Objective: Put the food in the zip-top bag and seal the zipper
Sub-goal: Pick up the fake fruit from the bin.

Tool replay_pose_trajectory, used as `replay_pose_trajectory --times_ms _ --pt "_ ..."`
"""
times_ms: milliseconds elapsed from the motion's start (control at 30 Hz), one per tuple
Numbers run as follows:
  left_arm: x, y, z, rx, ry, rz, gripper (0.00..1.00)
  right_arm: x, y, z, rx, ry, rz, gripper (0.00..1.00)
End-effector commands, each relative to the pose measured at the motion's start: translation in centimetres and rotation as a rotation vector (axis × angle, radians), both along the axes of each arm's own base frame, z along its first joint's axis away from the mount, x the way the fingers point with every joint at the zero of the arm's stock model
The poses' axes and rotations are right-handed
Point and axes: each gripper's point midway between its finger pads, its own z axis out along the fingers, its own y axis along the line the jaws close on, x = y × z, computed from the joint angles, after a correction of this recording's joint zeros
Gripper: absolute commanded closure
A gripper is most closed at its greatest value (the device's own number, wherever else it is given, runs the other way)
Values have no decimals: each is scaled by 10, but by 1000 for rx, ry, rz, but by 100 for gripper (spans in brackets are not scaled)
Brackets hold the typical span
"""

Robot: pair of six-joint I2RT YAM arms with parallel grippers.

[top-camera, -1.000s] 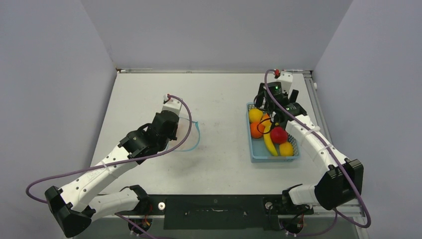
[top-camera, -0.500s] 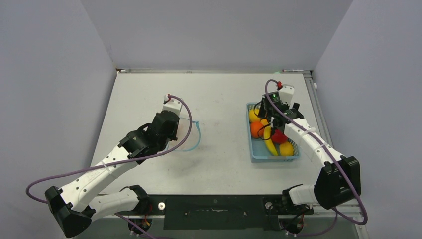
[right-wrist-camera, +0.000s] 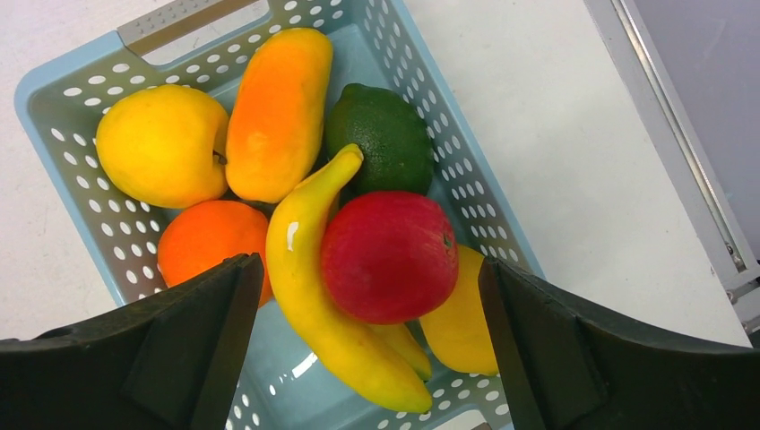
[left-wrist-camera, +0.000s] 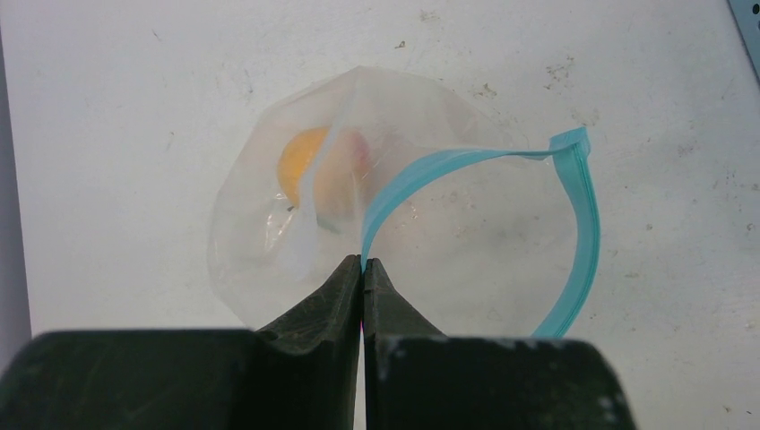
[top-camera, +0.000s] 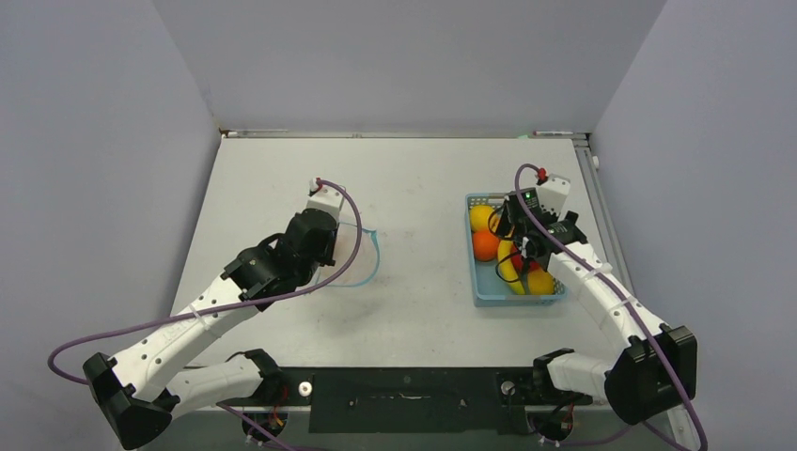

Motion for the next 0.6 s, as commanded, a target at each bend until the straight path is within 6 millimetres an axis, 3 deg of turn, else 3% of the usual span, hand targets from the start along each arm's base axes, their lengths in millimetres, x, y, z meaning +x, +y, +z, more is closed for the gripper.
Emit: replay_pose_trajectory --times_ms 0,567 --pt "5 -6 15 -66 -49 -2 100 -10 -11 4 -7 -15 -47 5" --pt "7 -6 12 -53 -42 4 100 -21 -10 -21 33 25 -39 4"
